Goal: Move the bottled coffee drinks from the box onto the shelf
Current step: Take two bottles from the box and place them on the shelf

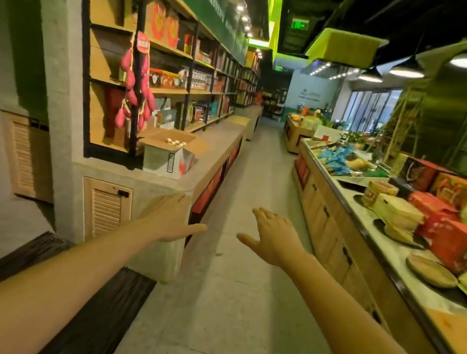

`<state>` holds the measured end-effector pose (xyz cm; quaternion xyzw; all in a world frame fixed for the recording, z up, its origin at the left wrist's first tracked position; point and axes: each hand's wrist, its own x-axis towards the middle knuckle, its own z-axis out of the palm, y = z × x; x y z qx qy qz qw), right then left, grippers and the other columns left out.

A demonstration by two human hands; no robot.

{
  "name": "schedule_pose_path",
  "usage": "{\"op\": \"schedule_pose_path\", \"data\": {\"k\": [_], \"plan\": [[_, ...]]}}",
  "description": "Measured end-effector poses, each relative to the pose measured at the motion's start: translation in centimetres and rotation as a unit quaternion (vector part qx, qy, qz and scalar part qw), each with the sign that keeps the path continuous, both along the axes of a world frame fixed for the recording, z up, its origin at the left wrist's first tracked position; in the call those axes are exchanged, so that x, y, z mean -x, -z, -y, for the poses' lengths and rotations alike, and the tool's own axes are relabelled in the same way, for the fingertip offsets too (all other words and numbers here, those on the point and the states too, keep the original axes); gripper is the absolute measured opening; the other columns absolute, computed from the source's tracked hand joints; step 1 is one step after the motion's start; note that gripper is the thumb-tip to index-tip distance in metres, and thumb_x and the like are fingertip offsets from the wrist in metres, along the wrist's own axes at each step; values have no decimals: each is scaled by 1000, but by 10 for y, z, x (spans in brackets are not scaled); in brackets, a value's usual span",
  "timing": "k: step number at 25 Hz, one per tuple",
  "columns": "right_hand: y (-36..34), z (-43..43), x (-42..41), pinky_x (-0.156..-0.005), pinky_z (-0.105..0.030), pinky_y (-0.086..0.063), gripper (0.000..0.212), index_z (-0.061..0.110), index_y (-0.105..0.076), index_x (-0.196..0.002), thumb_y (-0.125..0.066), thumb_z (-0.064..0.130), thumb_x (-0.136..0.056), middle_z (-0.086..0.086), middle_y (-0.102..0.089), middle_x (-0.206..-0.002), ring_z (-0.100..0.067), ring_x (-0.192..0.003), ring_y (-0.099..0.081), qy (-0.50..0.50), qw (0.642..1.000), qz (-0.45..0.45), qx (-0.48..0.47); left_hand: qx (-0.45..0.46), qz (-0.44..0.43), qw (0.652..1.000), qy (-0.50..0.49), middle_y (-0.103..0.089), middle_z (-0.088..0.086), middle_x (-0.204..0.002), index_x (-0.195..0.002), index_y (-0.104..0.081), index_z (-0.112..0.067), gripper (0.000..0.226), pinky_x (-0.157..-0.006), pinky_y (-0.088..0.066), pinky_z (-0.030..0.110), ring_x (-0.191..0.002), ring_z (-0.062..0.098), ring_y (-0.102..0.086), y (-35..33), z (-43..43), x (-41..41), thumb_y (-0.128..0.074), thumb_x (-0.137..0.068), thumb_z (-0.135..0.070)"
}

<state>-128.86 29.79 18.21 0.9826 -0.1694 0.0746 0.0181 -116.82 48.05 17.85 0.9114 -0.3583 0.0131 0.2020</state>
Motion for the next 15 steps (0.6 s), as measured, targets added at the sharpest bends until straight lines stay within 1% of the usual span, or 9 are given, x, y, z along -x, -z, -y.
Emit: {"op": "schedule_pose_path", "data": {"k": [2, 4, 6, 8, 11, 15], "plan": [[6, 38, -32, -115, -44, -25, 80, 12, -18, -149, -39, 61, -90, -9, -23, -156, -28, -141, -28, 8, 1000, -5, 4, -21, 24, 999, 6, -42, 4, -144, -142, -34, -18, 79, -102, -41, 40, -128, 23, -44, 5, 44, -34, -56, -79, -62], [14, 73, -69, -116, -44, -24, 80, 12, -18, -149, -39, 61, -90, -9, -23, -156, -27, -141, -28, 13, 1000, -7, 7, -51, 48, 997, 17, -34, 5, -150, -145, -29, -16, 83, -107, -35, 40, -134, 24, -37, 12, 84, -73, -52, -81, -64], [16, 104, -105, -116, -44, -24, 80, 12, -18, -149, -40, 61, -90, -8, -23, -156, -27, -141, -27, 12, 1000, -10, 13, -74, 74, 994, 31, -32, 6, -151, -145, -29, -15, 83, -108, -32, 40, -135, 25, -35, 14, 118, -109, -49, -82, -66], [19, 148, -162, -116, -44, -23, 79, 12, -18, -149, -40, 59, -91, -8, -23, -156, -27, -142, -26, 12, 1000, -8, 12, -87, 95, 991, 45, -35, 7, -148, -142, -31, -12, 82, -105, -35, 39, -132, 25, -38, 18, 163, -168, -47, -82, -66], [11, 212, -240, -116, -44, -22, 78, 12, -17, -149, -40, 58, -91, -7, -22, -157, -26, -142, -25, 20, 1000, -14, 11, -103, 118, 986, 63, -43, 7, -138, -133, -40, -10, 76, -97, -39, 37, -122, 26, -45, 11, 227, -252, -46, -82, -67], [0, 294, -328, -115, -45, -24, 77, 12, -19, -149, -40, 58, -91, -8, -22, -156, -28, -141, -27, 31, 999, -7, 0, -122, 128, 982, 73, -41, 9, -142, -137, -37, -9, 81, -102, -35, 39, -128, 26, -40, -3, 310, -351, -44, -83, -68]]}}
